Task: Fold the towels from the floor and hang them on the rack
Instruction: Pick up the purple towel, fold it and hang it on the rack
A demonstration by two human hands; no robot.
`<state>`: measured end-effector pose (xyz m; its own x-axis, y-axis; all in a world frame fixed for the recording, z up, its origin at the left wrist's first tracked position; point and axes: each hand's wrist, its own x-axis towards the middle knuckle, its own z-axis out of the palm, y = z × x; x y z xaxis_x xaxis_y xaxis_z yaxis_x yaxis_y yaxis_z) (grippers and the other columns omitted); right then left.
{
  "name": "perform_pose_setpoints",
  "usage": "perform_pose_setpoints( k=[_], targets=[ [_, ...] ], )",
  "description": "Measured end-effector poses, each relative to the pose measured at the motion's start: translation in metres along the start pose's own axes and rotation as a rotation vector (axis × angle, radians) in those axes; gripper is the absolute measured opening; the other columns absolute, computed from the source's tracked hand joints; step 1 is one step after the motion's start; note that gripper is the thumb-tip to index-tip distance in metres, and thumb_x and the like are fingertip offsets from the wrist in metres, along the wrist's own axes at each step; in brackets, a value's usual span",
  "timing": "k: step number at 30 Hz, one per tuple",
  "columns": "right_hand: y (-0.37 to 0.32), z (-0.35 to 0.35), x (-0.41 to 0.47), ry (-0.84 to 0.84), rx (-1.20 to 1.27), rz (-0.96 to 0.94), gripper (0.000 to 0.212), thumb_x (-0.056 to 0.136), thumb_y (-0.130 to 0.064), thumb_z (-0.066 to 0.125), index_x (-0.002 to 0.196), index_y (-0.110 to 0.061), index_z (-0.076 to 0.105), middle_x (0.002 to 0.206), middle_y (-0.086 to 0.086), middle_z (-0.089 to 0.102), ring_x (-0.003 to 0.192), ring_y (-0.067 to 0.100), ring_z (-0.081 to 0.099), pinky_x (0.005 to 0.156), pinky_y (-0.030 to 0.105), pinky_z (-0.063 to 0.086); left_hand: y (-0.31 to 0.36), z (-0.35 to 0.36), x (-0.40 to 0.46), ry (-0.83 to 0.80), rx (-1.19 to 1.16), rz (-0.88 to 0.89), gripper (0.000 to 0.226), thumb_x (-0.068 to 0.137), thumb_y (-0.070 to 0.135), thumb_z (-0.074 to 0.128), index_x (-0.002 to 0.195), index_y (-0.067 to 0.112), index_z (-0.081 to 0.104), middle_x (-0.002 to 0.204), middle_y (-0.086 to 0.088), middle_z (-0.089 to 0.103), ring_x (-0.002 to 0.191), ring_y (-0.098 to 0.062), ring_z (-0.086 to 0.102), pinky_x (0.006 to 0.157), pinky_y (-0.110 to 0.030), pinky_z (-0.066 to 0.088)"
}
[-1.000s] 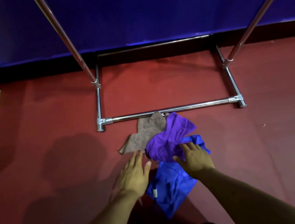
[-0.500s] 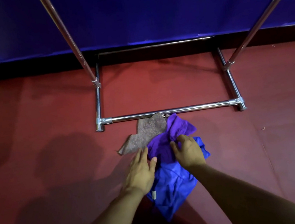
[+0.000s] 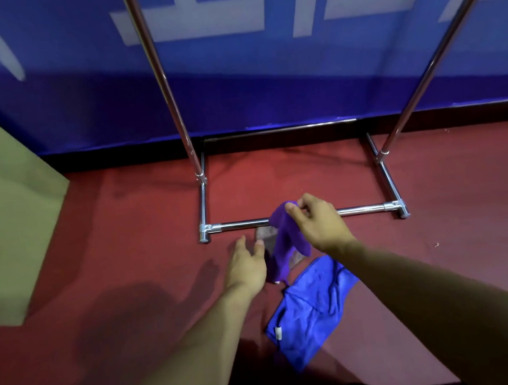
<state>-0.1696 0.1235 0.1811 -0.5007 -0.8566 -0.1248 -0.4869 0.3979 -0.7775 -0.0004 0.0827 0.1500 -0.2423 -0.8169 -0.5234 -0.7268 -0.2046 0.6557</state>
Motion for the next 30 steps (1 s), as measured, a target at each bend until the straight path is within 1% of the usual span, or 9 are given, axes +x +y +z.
perform_pose_setpoints(
  k=[5, 9, 15, 17, 19, 21, 23, 27, 30],
  targets=[
    [-0.071, -0.032, -0.012, 0.067, 0.115, -0.099, 0.033, 0.102, -0.028, 0.051, 0.075, -0.010, 0.052, 0.067, 0.002, 0.056, 0.069, 0.022, 0.048, 0.067, 0.036, 0.034, 0.042, -0.056, -0.024, 0.083, -0.043, 0.076, 0.061, 0.104, 0.042, 0.045, 0.156, 0.011, 0.033, 0.158, -0.014, 0.041, 0.144, -0.029, 0.040, 0.117, -0.035, 0.031],
    [-0.124, -0.054, -0.027, 0.106, 0.272, -0.150, 0.031, 0.104, -0.026, 0.048, 0.076, -0.014, 0.050, 0.070, -0.005, 0.051, 0.071, 0.013, 0.044, 0.073, 0.035, 0.038, 0.070, -0.102, -0.041, 0.150, -0.153, 0.121, 0.059, 0.103, 0.045, 0.046, 0.150, 0.009, 0.042, 0.152, -0.013, 0.048, 0.140, -0.029, 0.046, 0.116, -0.038, 0.034],
    [-0.202, -0.092, -0.060, 0.062, 0.451, -0.255, 0.049, 0.105, -0.042, 0.034, 0.099, -0.002, 0.062, 0.101, 0.010, 0.069, 0.095, 0.019, 0.061, 0.096, 0.039, 0.046, 0.080, -0.139, -0.072, 0.142, -0.435, 0.101, 0.079, 0.077, 0.077, 0.049, 0.126, 0.018, 0.065, 0.127, -0.003, 0.068, 0.119, -0.027, 0.062, 0.109, -0.048, 0.045],
    [-0.231, -0.112, -0.075, 0.008, 0.490, -0.298, 0.056, 0.103, -0.049, 0.034, 0.101, -0.003, 0.065, 0.104, 0.011, 0.072, 0.099, 0.020, 0.066, 0.097, 0.038, 0.048, 0.089, -0.149, -0.098, 0.184, -0.558, 0.200, 0.071, 0.080, 0.071, 0.060, 0.128, 0.020, 0.066, 0.127, 0.004, 0.066, 0.122, -0.018, 0.059, 0.113, -0.041, 0.041],
    [-0.253, -0.134, -0.087, -0.016, 0.469, -0.365, 0.050, 0.100, -0.051, 0.049, 0.093, -0.004, 0.061, 0.089, 0.002, 0.069, 0.082, 0.012, 0.061, 0.088, 0.038, 0.049, 0.099, -0.158, -0.124, 0.182, -0.683, 0.386, 0.049, 0.087, 0.049, 0.071, 0.126, 0.019, 0.066, 0.126, 0.004, 0.069, 0.120, -0.011, 0.061, 0.109, -0.029, 0.041],
    [-0.267, -0.150, -0.095, -0.070, 0.437, -0.408, 0.035, 0.091, -0.041, 0.070, 0.094, -0.007, 0.060, 0.087, 0.004, 0.068, 0.079, 0.010, 0.062, 0.081, 0.036, 0.053, 0.104, -0.166, -0.140, 0.121, -0.740, 0.490, 0.049, 0.083, 0.034, 0.076, 0.127, 0.016, 0.064, 0.124, 0.000, 0.071, 0.116, -0.010, 0.064, 0.103, -0.024, 0.045],
    [-0.272, -0.158, -0.100, -0.133, 0.462, -0.402, 0.031, 0.085, -0.027, 0.079, 0.099, -0.008, 0.059, 0.092, 0.008, 0.070, 0.083, 0.013, 0.066, 0.081, 0.036, 0.057, 0.108, -0.167, -0.156, 0.036, -0.782, 0.504, 0.054, 0.077, 0.035, 0.079, 0.125, 0.013, 0.067, 0.120, -0.004, 0.074, 0.114, -0.016, 0.068, 0.105, -0.033, 0.049],
    [-0.258, -0.160, -0.103, -0.152, 0.623, -0.320, 0.022, 0.087, -0.014, 0.077, 0.100, -0.011, 0.060, 0.092, 0.007, 0.070, 0.085, 0.017, 0.068, 0.082, 0.038, 0.058, 0.096, -0.153, -0.173, -0.233, -1.004, 0.297, 0.058, 0.078, 0.023, 0.078, 0.129, -0.001, 0.065, 0.120, -0.022, 0.071, 0.110, -0.036, 0.070, 0.100, -0.050, 0.053],
    [-0.231, -0.160, -0.099, -0.144, 0.731, -0.223, 0.020, 0.089, -0.010, 0.073, 0.105, -0.008, 0.061, 0.093, 0.008, 0.072, 0.084, 0.019, 0.070, 0.078, 0.037, 0.058, 0.085, -0.146, -0.178, -0.487, -0.882, 0.177, 0.045, 0.088, 0.027, 0.070, 0.125, 0.002, 0.069, 0.127, -0.023, 0.067, 0.122, -0.040, 0.062, 0.109, -0.051, 0.045]
  ],
)
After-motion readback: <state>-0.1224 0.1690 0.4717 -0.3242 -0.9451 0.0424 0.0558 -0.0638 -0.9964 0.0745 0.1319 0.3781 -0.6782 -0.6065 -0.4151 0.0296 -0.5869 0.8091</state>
